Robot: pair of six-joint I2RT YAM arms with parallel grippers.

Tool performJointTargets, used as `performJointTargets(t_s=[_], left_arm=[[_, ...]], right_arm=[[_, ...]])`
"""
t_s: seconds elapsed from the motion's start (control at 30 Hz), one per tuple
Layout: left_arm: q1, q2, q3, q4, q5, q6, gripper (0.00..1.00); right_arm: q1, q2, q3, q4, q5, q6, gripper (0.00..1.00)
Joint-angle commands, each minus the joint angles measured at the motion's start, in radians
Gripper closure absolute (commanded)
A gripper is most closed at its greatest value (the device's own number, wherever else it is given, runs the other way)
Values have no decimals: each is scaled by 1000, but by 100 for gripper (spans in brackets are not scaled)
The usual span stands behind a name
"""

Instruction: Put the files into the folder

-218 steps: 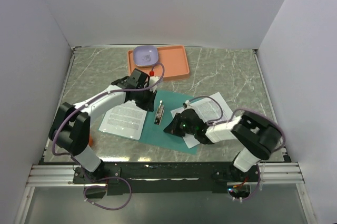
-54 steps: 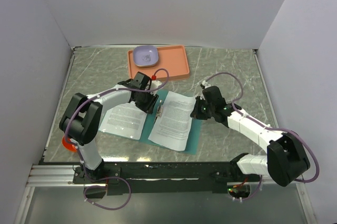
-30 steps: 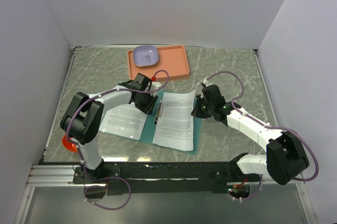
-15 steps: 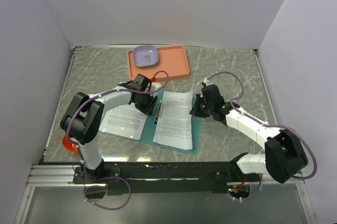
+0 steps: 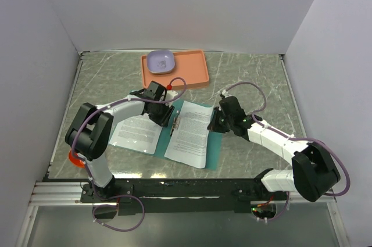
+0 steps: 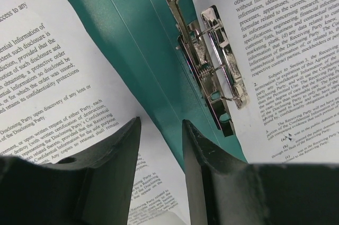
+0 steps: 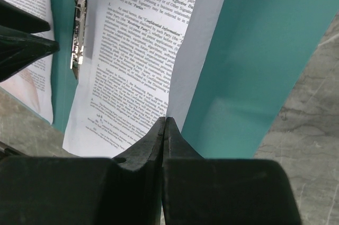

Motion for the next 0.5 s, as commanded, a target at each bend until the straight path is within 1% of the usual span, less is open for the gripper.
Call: performJointTargets(t_s=[0.0,0.2,0.47], left_arm=[[-1,-58,0,-14,25,10,57],[-1,-71,-12,-15,24,12,57],[-1,-71,-10,-23,22,15,57]], right_arm=[[4,4,40,-27,39,-20,100],[2,3,39,-42,85,-20,100],[-10,-52,2,-44,143,-3,100]])
